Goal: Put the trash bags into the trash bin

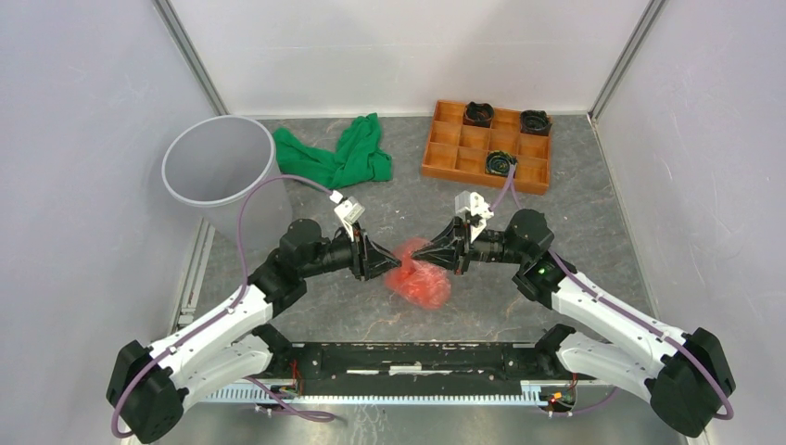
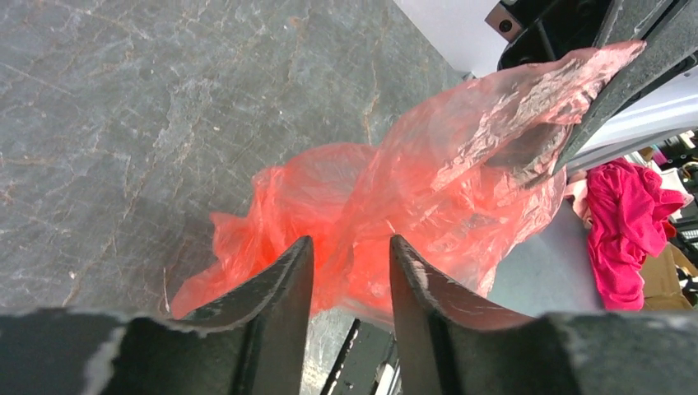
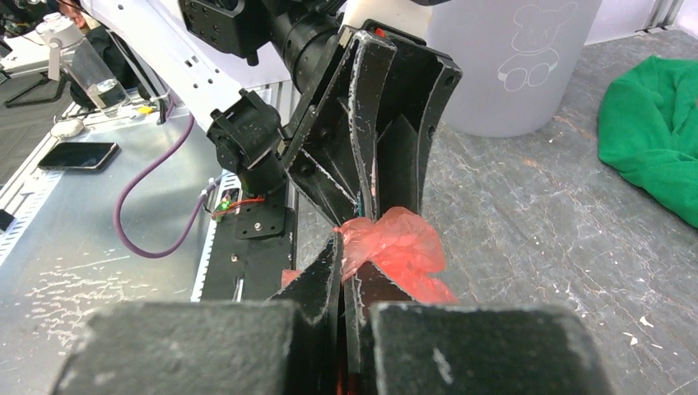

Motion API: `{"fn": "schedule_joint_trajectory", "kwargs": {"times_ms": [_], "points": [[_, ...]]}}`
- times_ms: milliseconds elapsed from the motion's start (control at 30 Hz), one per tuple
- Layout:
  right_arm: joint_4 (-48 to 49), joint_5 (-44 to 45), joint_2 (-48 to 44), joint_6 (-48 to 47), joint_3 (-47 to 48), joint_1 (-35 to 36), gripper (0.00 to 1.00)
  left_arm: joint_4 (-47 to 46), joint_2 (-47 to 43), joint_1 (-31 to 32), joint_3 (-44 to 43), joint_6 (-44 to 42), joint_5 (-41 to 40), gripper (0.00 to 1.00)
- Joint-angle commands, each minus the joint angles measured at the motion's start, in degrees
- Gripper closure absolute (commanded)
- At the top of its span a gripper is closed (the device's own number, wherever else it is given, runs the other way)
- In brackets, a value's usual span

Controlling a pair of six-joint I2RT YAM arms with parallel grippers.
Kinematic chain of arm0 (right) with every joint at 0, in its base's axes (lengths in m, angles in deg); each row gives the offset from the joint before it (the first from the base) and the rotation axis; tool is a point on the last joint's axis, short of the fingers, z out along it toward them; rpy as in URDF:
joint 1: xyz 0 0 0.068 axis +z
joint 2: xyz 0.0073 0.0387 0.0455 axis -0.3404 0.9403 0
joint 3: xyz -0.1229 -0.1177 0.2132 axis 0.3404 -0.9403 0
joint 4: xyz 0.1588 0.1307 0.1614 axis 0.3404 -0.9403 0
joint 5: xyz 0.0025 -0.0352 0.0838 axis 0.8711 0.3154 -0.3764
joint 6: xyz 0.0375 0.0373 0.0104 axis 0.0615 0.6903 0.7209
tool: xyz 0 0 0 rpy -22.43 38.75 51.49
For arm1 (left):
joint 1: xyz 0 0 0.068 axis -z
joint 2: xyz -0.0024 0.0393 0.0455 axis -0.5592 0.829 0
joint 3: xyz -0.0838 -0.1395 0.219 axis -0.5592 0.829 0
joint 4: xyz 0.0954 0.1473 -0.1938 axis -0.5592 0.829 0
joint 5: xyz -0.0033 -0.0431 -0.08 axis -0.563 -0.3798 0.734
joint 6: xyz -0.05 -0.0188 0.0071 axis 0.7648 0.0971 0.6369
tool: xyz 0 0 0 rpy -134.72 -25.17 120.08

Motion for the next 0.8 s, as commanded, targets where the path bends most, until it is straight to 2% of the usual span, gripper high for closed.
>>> {"fn": "schedule_joint_trajectory", "kwargs": {"times_ms": [0,133,167,267,333,400,467,533,700,767], "points": [[3.5,-1.3,-0.7,1.2,1.9,0.1,0.99,-6.7,2.0,0.1,0.2,3.7,-0.7,0.51],[3.1,-1.7,-0.6,1.2,2.0,0.1,0.99,-9.1,5.8,0.2,-0.6,4.7,-0.7,0.50],[2.9,-1.7,-0.6,0.9,2.0,0.1,0.99,-9.1,6.3,0.1,-1.0,4.6,-1.0,0.55],[-0.6,0.6,-1.2,-1.5,2.5,0.1,0.99,-5.0,5.9,0.2,-3.0,2.6,-4.5,0.94],[-7.5,7.3,-1.5,-5.4,4.0,0.1,0.99,1.1,3.1,0.1,-4.6,1.5,-12.3,0.98],[-14.0,18.7,-0.9,-7.9,5.9,0.1,0.97,7.6,-0.7,0.1,-6.4,1.1,-20.5,0.98],[-20.7,31.6,1.9,-9.2,9.4,0.1,0.84,13.4,-3.7,0.1,-8.0,1.9,-27.1,0.98],[-27.5,41.6,6.0,-9.0,13.8,0.2,0.80,15.8,-6.1,0.1,-9.1,3.2,-29.5,0.98],[-38.5,45.4,13.9,-6.8,23.1,1.3,0.51,17.5,-8.3,0.1,-11.2,7.7,-32.6,0.98],[-40.9,46.0,14.6,-5.7,24.8,2.3,0.35,17.6,-7.3,0.1,-12.0,8.2,-33.3,0.98]]}}
